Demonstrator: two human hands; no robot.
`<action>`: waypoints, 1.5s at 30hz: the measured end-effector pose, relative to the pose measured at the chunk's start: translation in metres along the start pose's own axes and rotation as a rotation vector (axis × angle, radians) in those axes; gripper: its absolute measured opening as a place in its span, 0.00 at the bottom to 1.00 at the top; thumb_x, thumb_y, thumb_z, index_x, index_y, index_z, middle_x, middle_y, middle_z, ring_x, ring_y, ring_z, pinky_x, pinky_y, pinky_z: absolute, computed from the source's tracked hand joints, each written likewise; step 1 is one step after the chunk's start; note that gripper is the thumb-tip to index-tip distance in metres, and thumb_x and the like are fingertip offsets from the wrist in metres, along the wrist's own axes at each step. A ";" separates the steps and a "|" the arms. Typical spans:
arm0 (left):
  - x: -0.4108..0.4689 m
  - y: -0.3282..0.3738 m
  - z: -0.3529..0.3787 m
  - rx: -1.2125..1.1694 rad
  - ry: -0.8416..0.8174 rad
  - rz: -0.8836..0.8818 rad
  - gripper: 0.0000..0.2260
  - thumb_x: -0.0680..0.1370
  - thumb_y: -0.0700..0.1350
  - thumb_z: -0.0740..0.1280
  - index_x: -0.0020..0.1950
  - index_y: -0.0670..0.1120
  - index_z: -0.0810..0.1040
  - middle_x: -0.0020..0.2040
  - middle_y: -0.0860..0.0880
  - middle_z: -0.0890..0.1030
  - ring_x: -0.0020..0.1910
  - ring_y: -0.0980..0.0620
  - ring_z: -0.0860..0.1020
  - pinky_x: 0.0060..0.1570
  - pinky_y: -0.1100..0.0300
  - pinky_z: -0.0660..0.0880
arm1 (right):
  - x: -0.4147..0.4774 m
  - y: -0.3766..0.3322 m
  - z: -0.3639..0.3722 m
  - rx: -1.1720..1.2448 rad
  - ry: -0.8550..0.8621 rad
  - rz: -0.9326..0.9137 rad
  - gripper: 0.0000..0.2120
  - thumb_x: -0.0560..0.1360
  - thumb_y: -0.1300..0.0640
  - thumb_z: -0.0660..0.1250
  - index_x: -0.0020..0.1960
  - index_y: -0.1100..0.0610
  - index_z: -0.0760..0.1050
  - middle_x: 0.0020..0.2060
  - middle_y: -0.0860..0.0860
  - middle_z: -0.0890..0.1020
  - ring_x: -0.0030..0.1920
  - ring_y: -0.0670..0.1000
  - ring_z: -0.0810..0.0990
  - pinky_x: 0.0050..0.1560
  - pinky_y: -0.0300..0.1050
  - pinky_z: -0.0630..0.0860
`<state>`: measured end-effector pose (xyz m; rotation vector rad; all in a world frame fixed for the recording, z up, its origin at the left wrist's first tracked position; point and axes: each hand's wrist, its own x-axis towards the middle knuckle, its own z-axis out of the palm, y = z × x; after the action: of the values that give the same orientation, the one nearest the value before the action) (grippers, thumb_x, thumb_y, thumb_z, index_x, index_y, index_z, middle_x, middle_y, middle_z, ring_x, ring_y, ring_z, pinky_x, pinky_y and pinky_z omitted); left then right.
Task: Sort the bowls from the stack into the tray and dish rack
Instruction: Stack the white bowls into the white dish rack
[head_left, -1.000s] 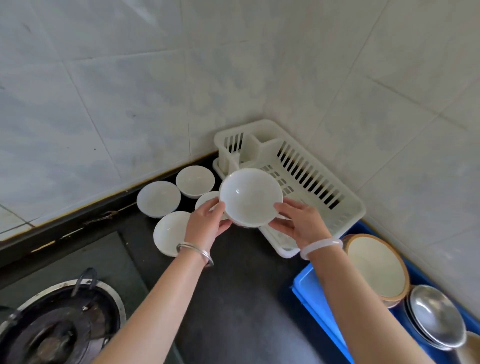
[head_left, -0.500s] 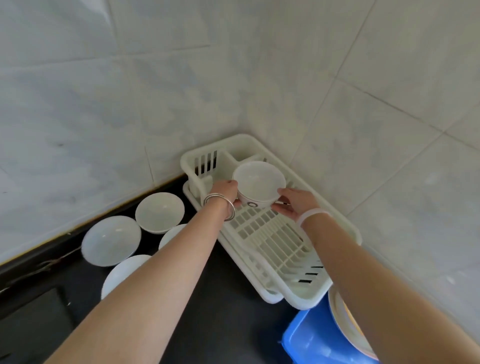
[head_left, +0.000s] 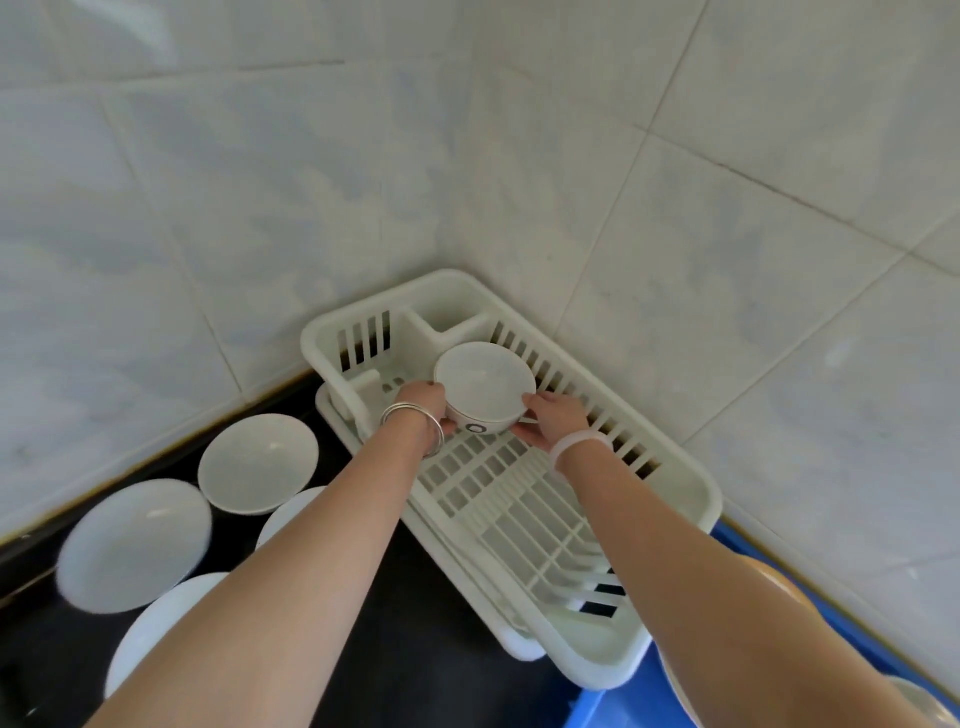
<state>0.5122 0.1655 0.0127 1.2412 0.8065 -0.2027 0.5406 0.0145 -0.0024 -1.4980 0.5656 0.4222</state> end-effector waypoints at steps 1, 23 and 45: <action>0.001 -0.002 0.001 -0.007 -0.006 0.005 0.16 0.78 0.33 0.54 0.65 0.38 0.70 0.65 0.37 0.72 0.62 0.37 0.73 0.46 0.50 0.75 | 0.002 0.002 0.000 -0.006 -0.003 -0.013 0.19 0.78 0.63 0.62 0.68 0.64 0.69 0.63 0.61 0.76 0.59 0.62 0.78 0.49 0.50 0.79; 0.008 -0.012 -0.007 0.123 0.001 0.134 0.15 0.80 0.42 0.55 0.33 0.51 0.64 0.34 0.52 0.66 0.33 0.57 0.65 0.48 0.56 0.68 | -0.038 0.005 -0.004 -0.136 -0.022 -0.059 0.20 0.80 0.47 0.55 0.69 0.54 0.68 0.57 0.49 0.75 0.52 0.53 0.75 0.50 0.47 0.75; -0.191 -0.145 -0.209 0.575 0.452 0.318 0.22 0.79 0.43 0.61 0.72 0.45 0.64 0.74 0.45 0.66 0.73 0.43 0.63 0.68 0.49 0.63 | -0.196 0.124 0.073 -0.850 -0.198 -0.204 0.24 0.80 0.46 0.55 0.73 0.54 0.62 0.67 0.54 0.73 0.64 0.55 0.73 0.57 0.46 0.69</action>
<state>0.2049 0.2497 0.0058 1.9827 0.9546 0.1239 0.3167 0.1084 0.0124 -2.2622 0.0485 0.6891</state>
